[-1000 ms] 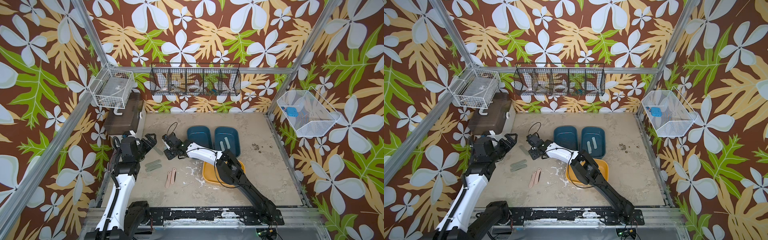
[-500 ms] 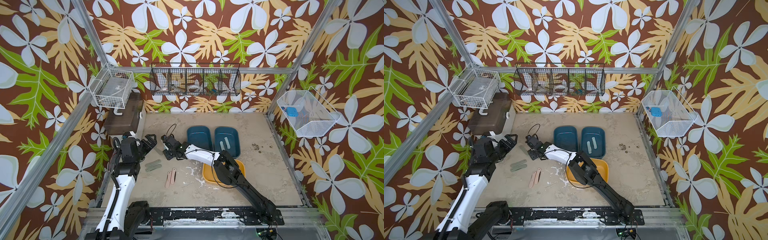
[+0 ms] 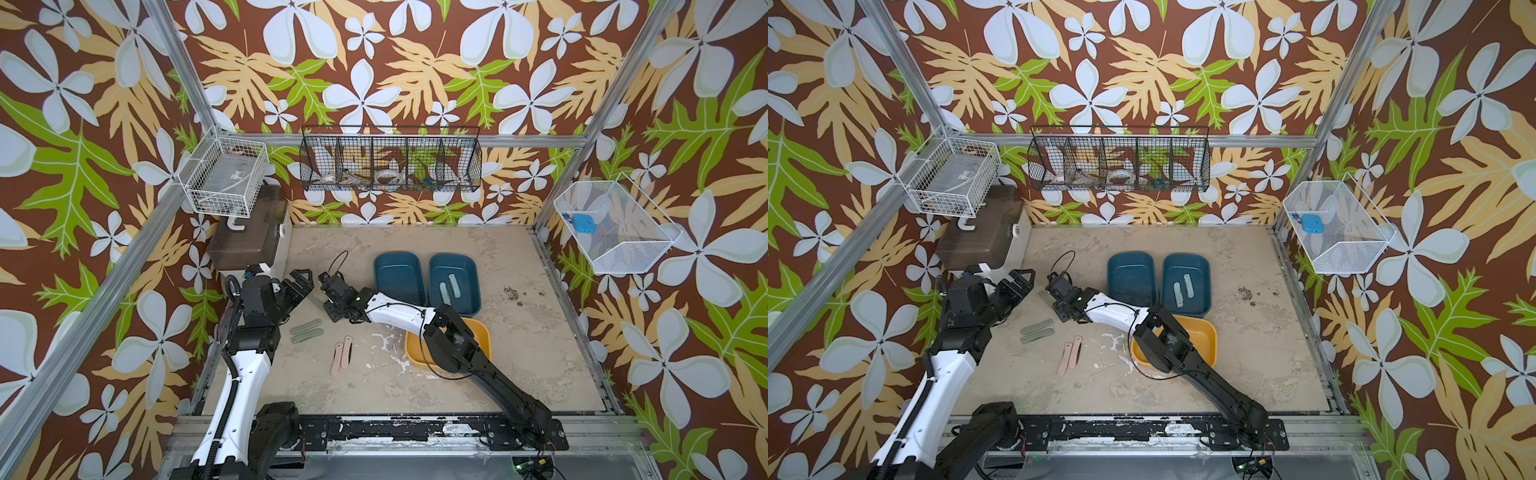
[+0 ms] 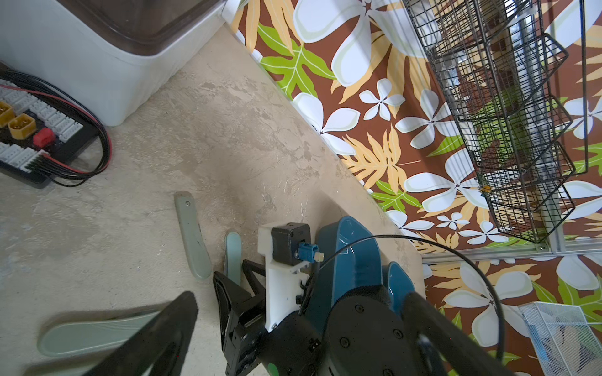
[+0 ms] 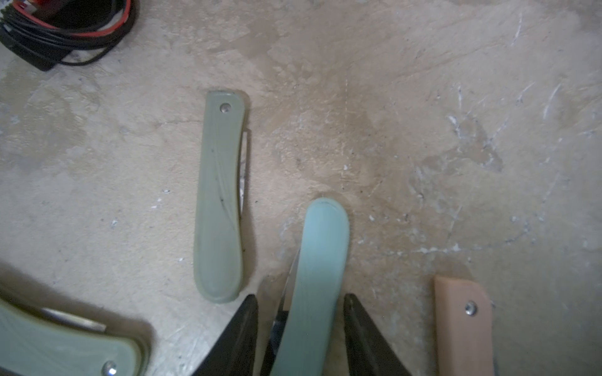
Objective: Place the fruit knives into the storage box by color
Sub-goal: Pick up the fruit knife from the center of the board.
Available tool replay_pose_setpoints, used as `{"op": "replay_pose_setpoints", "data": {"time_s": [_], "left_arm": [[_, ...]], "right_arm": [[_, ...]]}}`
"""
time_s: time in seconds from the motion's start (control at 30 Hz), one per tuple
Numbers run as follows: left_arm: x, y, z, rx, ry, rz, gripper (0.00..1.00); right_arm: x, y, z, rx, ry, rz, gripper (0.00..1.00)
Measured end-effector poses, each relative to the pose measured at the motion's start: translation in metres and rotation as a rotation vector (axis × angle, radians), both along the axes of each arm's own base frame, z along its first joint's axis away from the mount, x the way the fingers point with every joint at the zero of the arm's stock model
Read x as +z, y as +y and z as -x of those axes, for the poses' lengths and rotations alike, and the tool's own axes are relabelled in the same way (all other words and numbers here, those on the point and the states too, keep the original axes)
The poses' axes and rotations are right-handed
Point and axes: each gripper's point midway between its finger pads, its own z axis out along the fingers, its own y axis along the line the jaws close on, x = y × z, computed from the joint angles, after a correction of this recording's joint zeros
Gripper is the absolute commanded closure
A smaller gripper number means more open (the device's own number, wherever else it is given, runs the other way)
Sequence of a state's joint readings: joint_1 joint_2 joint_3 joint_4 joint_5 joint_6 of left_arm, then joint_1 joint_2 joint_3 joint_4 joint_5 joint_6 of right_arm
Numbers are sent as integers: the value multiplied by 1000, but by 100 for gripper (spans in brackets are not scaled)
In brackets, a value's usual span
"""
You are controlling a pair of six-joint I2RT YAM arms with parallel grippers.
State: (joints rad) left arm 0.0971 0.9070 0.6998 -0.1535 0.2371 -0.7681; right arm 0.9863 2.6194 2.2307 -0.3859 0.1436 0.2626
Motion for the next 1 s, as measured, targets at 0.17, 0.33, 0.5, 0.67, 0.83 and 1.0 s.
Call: {"op": "replay_pose_setpoints", "data": {"time_s": [0.17,0.33,0.5,0.67,0.83,1.0], "left_arm": [[0,0,0,0,0,1,0],[-1,0,0,0,1,0,0],[-2,0,0,2,6,5,0],[-4,0,-1,3,12,8,0],[-5,0,-2,3,18,8,0],[-6,0,-2,3,19,8,0]], "right_arm": [[0,-1,1,-3,-1,1,70],[2,-5,2,-9,-3,13,64],[2,-8,4,-4,-3,38,62],[1,-7,7,4,-22,61,63],[1,-6,9,13,-25,64,68],[2,-5,10,24,-23,64,74]]}}
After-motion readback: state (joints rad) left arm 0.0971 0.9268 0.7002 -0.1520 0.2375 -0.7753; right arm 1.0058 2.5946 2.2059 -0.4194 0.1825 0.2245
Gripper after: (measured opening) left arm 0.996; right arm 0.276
